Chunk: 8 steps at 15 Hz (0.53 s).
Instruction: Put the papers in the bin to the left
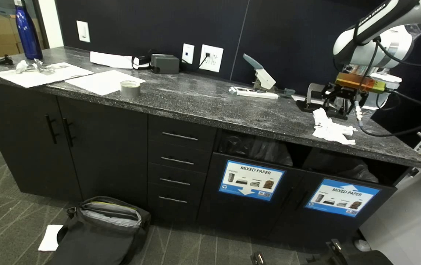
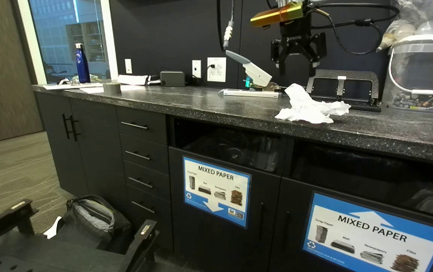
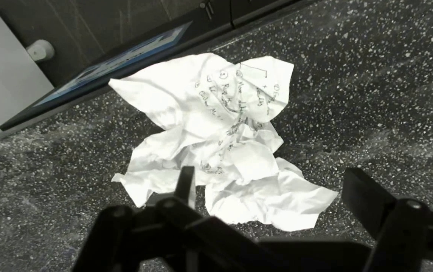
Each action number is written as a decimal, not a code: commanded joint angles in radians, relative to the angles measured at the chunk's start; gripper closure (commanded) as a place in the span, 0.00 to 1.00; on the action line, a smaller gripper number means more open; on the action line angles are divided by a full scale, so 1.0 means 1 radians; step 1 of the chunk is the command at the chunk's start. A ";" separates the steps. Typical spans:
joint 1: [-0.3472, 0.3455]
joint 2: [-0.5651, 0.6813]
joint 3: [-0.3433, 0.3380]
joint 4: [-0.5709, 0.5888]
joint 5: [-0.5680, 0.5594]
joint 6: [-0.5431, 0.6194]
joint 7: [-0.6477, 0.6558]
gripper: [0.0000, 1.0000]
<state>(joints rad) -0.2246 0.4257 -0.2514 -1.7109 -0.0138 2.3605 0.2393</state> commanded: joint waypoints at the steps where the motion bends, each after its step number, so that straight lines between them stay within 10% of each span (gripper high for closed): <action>1: -0.056 0.058 0.029 0.069 0.075 0.004 -0.083 0.00; 8: -0.086 0.183 0.020 0.144 0.062 0.067 -0.104 0.00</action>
<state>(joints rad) -0.2945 0.5470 -0.2322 -1.6361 0.0430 2.4075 0.1533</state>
